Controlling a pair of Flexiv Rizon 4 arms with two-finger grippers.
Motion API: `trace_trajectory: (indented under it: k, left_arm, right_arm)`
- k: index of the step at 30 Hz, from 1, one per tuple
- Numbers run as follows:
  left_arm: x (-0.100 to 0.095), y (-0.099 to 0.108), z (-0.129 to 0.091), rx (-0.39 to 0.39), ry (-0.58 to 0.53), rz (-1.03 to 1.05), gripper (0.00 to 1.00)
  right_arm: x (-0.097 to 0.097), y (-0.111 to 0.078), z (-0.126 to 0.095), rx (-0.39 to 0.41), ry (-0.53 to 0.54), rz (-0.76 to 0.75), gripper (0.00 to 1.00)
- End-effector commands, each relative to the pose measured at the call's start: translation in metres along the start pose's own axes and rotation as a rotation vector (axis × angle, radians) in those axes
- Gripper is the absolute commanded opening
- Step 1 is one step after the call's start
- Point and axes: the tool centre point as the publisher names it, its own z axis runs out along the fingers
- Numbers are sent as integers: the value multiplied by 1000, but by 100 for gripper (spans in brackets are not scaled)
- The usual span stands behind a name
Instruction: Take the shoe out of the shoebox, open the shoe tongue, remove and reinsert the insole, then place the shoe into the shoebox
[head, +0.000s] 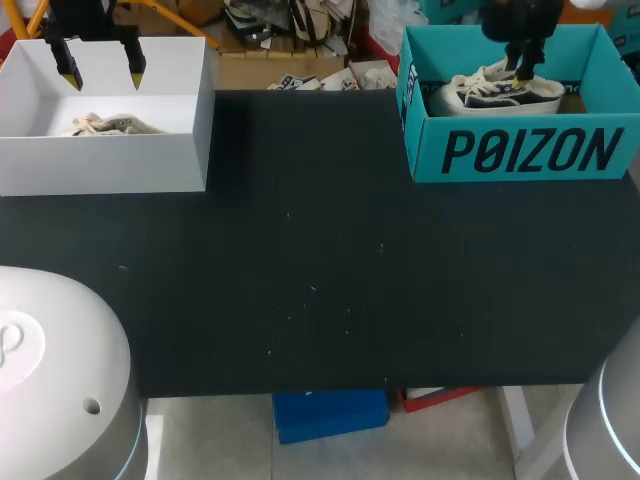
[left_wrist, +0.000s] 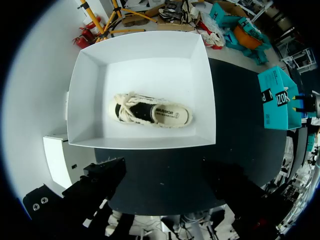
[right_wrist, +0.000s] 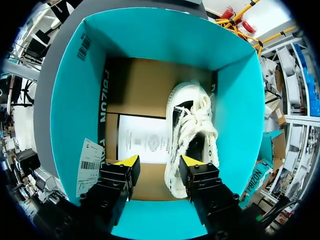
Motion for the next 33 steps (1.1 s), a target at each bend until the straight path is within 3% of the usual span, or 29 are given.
trace_trajectory:
  k: [1,15,33]
  left_arm:
    - [0,0,0,-1,-2,-2,100]
    - [0,0,0,-1,-2,-2,100]
    - [0,0,0,-1,-2,-2,100]
  right_arm:
    - [-13,-3,14,-8,34,-3,47]
    - [-26,-16,29,-7,34,5,47]
    - [-20,-12,61,-28,45,40,48]
